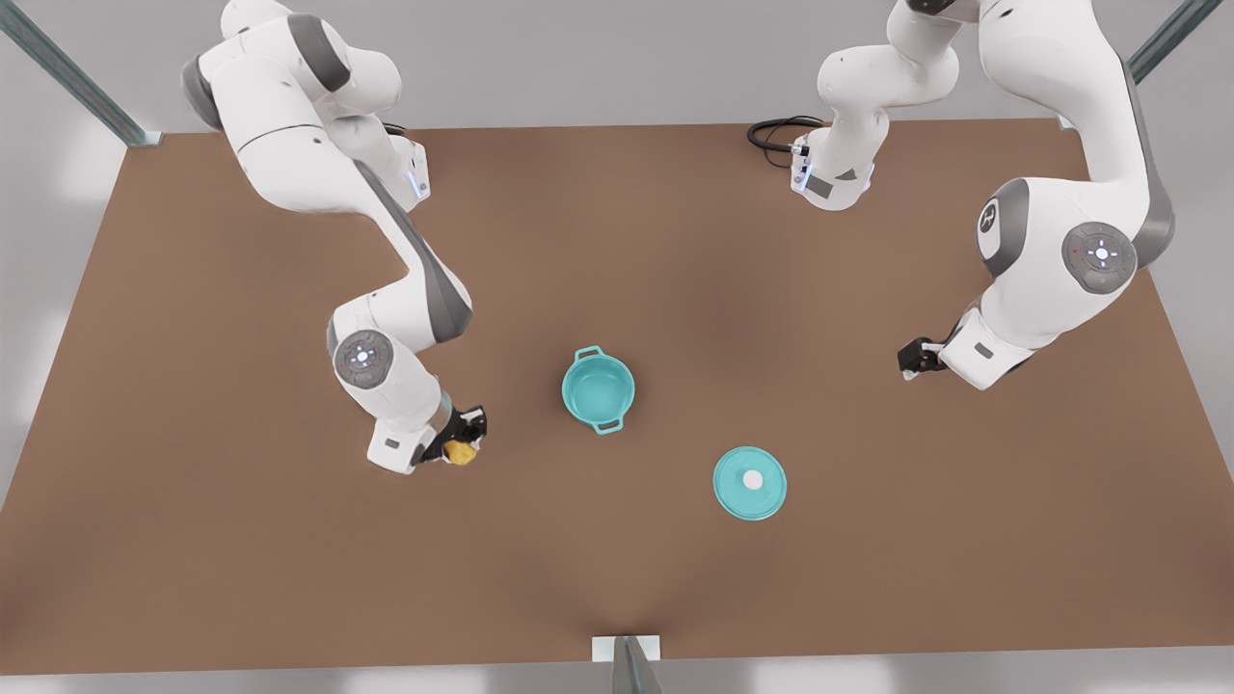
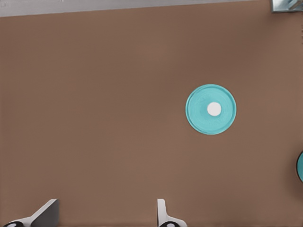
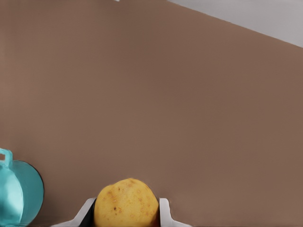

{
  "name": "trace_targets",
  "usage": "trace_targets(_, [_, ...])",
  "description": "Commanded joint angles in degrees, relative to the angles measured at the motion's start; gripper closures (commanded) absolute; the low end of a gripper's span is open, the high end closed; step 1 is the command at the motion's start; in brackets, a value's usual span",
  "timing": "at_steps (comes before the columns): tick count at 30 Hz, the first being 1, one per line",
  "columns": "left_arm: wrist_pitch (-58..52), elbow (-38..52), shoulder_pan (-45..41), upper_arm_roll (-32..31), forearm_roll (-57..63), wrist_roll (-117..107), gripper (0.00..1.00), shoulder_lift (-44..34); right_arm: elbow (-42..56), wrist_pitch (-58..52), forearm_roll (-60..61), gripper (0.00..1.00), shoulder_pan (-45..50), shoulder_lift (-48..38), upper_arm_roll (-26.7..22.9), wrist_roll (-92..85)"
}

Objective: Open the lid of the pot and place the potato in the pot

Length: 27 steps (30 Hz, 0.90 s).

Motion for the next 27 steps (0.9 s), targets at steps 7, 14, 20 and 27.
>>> trace_targets(7, [-0.1,0.1,0.0,-0.1,0.1,4.1,0.0,0.0,0.2,-6.2,-1.0,0.59,12.2,-0.9,0.5,24.1])
trace_targets(14, [-0.1,0.2,0.0,0.0,0.1,4.1,0.0,0.1,3.1,-4.9,-1.2,0.6,18.7,4.3,0.5,34.4])
trace_targets(20, [-0.1,0.2,-0.1,-0.1,0.1,4.1,0.0,0.1,7.1,4.4,-3.5,0.6,18.7,13.2,0.2,35.9])
trace_targets(27, [-0.1,0.2,0.0,0.0,0.1,4.1,0.0,0.1,7.6,9.4,-3.5,0.61,19.4,16.3,-0.1,36.2])
